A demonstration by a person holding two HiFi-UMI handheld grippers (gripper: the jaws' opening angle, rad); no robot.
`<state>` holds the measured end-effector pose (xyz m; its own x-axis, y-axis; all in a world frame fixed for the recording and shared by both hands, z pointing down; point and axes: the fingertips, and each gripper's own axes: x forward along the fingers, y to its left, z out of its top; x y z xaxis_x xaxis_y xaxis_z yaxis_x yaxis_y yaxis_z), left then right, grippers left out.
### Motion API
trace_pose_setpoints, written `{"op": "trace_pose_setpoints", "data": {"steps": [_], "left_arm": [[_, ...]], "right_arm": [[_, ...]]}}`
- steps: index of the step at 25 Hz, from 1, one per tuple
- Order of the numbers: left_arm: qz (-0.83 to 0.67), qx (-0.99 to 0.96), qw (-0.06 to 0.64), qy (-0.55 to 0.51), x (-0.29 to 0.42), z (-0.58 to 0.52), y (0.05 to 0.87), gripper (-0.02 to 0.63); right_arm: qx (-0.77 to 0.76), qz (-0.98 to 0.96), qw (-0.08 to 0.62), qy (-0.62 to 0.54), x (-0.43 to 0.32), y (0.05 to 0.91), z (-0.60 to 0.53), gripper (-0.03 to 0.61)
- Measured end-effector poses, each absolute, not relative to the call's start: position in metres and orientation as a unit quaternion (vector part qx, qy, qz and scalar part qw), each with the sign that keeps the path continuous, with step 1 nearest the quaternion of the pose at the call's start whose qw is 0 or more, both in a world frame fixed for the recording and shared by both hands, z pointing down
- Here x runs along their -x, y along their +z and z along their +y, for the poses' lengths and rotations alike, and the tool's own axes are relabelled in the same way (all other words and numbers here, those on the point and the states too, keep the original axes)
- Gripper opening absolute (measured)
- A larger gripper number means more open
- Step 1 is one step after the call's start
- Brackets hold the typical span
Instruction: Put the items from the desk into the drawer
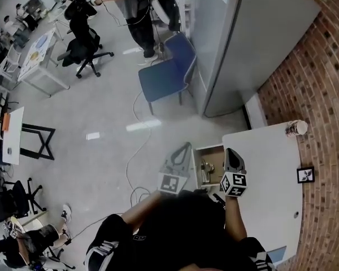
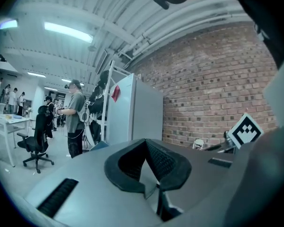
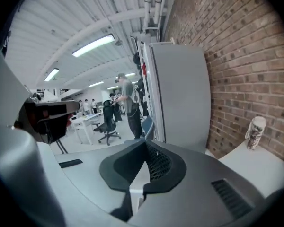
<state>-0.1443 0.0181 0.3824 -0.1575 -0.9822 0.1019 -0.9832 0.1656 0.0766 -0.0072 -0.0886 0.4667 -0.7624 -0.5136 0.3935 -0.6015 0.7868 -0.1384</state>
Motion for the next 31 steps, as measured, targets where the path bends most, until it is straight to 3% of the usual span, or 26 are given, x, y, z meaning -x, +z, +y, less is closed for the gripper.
{"op": "trace_pose_setpoints", "data": {"steps": [6,31], "left_arm": [[-0.764,-0.642,0.062,-0.006,0.137,0.022,0.376,0.0],[-0.758,-0.65,0.052,-0.003,0.131,0.022,0.372,0.0]], "right_arm": [[-0.31,-0.935,0.139,0.099,-0.005,0.433,-0.073,0.0],[-0.306,-0.939,0.13,0.087,-0.008,0.419,-0.06,0.0]]}}
